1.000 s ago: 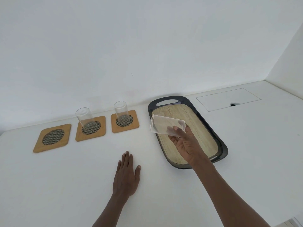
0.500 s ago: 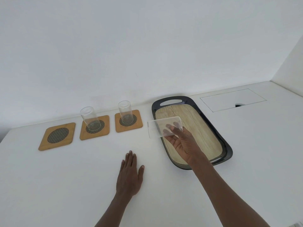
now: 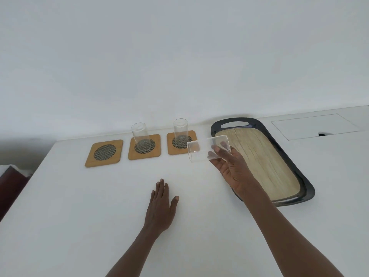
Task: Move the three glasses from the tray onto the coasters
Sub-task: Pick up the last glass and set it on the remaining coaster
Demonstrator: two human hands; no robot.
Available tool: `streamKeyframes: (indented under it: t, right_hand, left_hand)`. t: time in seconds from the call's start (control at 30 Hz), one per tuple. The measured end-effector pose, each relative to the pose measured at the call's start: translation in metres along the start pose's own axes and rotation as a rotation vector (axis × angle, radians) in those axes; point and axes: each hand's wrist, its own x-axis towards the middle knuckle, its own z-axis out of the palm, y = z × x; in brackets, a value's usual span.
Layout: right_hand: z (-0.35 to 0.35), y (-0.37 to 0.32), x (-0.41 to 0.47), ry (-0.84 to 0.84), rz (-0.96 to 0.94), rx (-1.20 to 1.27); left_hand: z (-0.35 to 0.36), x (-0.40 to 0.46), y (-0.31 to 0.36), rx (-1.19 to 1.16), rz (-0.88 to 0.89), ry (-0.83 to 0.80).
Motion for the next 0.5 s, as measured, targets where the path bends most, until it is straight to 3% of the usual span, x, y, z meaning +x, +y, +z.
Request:
streamKeyframes:
  t: [0.5]
  right_hand:
    - [0.11, 0.087, 0.005, -0.099, 0.075, -0.056]
  left_hand:
    - [-0.096, -0.024, -0.16, 0.065, -0.24, 0.104]
